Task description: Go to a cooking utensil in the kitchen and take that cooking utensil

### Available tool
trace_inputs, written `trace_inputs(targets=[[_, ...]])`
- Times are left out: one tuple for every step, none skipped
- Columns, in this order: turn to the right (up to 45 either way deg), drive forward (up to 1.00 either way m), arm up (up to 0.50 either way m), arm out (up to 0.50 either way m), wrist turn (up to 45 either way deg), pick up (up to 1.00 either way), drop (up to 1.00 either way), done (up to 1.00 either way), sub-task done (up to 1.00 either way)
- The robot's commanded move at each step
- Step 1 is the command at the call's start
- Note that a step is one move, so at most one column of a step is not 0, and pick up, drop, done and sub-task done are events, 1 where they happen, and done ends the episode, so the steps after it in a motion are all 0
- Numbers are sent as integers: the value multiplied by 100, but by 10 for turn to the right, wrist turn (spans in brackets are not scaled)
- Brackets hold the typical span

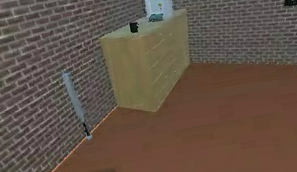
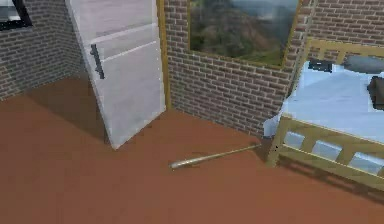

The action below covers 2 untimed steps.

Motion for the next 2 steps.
trace_inputs(targets=[[450, 0, 0, 0, 0, 0, 0, 0, 0], [60, 0, 0, 0, 0, 0, 0, 0, 0]])
